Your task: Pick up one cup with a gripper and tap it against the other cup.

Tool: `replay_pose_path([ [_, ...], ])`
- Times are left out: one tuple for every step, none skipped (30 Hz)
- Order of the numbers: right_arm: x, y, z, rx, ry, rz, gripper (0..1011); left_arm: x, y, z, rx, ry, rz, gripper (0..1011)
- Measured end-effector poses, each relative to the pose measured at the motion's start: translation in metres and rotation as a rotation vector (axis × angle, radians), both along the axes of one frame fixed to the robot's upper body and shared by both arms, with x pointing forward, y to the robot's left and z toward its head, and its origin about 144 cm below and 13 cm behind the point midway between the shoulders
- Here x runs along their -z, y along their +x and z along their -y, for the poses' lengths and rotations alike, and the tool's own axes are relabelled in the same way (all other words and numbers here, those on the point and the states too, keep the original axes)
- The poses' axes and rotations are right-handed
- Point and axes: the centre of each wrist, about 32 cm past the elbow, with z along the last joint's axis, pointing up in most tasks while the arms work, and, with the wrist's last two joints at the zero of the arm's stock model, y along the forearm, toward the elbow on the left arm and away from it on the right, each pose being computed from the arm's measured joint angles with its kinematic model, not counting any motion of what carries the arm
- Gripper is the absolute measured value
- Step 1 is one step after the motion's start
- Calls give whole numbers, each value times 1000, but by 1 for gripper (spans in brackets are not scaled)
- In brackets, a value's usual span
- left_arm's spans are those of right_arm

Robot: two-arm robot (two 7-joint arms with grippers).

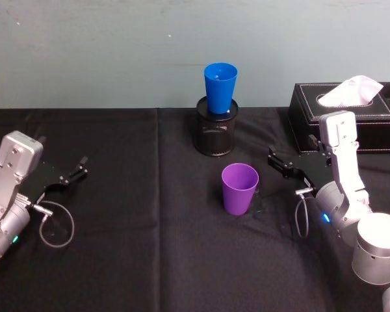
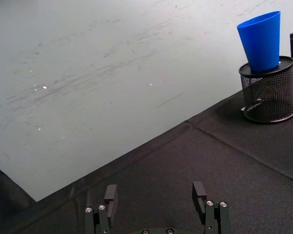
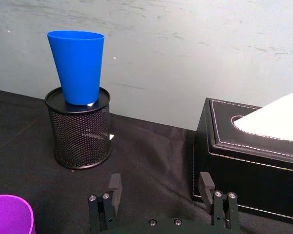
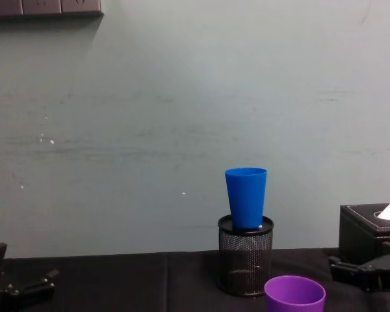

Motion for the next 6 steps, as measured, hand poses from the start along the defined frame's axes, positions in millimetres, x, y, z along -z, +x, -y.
replay_pose_path([
  [0, 0, 0, 0, 0, 0, 1003, 0, 0, 0, 0, 0, 0, 1000],
  [0, 0, 0, 0, 0, 0, 1003, 0, 0, 0, 0, 0, 0, 1000],
  [0, 0, 0, -1, 0, -1, 1003, 0, 0, 0, 0, 0, 0, 1000],
  [0, 0, 0, -1, 0, -1, 1003, 0, 0, 0, 0, 0, 0, 1000],
  [0, 0, 0, -2, 0, -1, 1003, 0, 0, 0, 0, 0, 0, 1000],
  [0, 0, 0, -2, 0, -1, 1003, 0, 0, 0, 0, 0, 0, 1000],
])
